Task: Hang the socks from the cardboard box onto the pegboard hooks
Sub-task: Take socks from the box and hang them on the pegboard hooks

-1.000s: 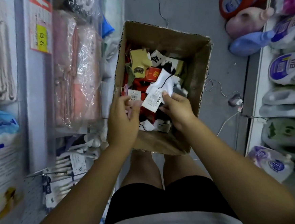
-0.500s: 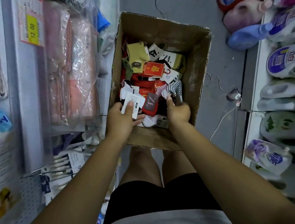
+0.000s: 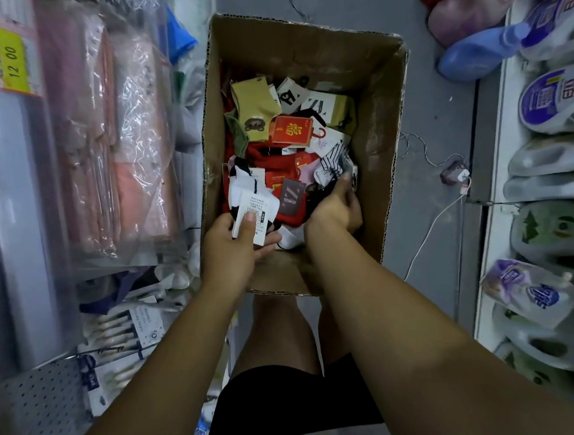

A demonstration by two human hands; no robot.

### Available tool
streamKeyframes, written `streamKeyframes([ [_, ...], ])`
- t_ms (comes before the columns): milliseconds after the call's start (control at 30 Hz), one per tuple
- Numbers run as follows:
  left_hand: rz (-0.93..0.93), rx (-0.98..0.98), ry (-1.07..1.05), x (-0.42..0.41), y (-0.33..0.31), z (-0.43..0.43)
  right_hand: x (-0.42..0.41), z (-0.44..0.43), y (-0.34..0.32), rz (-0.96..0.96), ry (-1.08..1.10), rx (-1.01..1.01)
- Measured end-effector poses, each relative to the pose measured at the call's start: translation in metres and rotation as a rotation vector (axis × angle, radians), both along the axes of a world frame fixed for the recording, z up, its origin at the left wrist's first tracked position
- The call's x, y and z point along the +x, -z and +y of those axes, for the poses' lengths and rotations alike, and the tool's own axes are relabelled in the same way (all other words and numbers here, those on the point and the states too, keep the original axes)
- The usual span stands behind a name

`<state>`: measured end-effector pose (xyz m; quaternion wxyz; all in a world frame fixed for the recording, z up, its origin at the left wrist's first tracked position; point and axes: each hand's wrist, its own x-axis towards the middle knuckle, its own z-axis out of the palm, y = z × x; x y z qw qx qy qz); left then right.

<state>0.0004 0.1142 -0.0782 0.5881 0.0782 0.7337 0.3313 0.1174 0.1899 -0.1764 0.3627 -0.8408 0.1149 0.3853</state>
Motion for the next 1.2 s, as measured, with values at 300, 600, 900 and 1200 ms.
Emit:
streamKeyframes([
  [300, -0.030, -0.002, -0.028, -0.003, 0.003, 0.003, -0.005, 0.024, 0.011, -0.014, -0.088, 0.077],
  [600, -0.096, 0.016, -0.085, -0.004, 0.001, 0.005, 0.001, 0.043, 0.009, -0.107, -0.364, 0.176],
  [900, -0.007, 0.074, 0.077, -0.014, -0.057, 0.008, 0.026, -0.008, -0.097, -0.005, -0.624, 0.457],
  [1200, 0.302, 0.295, 0.082, -0.004, -0.149, -0.003, 0.070, -0.008, -0.204, 0.201, -0.881, 0.578],
])
